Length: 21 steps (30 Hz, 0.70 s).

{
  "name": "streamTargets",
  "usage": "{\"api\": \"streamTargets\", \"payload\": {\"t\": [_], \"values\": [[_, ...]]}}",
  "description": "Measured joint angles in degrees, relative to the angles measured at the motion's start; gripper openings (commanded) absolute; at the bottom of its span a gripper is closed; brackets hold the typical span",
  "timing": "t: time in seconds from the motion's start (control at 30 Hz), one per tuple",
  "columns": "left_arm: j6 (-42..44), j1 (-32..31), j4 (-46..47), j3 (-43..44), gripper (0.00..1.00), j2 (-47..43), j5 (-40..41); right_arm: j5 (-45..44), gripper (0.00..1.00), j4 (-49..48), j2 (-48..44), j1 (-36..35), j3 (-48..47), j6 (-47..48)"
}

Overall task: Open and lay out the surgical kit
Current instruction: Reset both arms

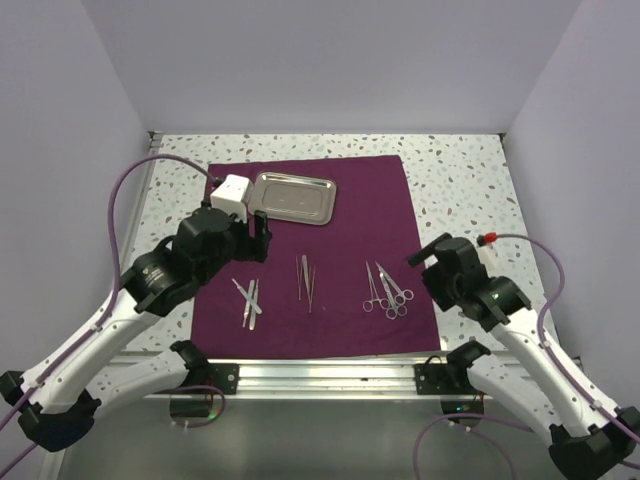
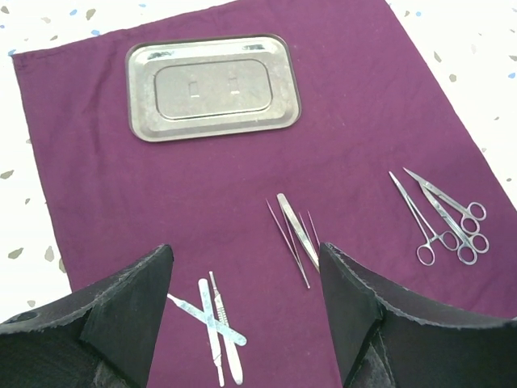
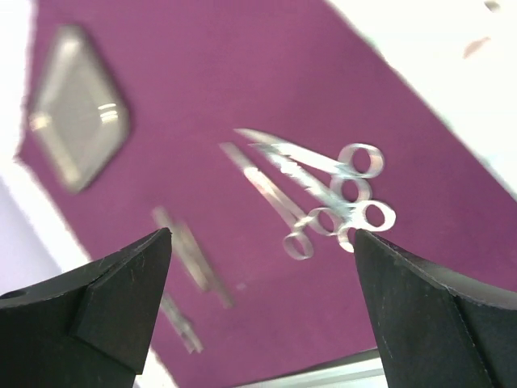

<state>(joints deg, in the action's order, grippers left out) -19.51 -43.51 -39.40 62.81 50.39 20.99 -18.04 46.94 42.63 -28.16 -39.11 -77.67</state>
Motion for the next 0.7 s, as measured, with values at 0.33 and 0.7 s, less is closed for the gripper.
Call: {"api": "streamTargets", "payload": {"t": [0.33, 0.7], "values": [[1.4, 0.0, -2.5, 10.7, 1.0, 13.9, -1.9, 8.8, 0.98, 4.6, 19.6, -0.2, -42.5, 26.5], [-6.1, 0.0, -19.2, 18.5, 1.0, 25.7, 0.4, 11.8, 0.99, 18.6, 26.5, -0.4, -48.2, 42.2]]}}
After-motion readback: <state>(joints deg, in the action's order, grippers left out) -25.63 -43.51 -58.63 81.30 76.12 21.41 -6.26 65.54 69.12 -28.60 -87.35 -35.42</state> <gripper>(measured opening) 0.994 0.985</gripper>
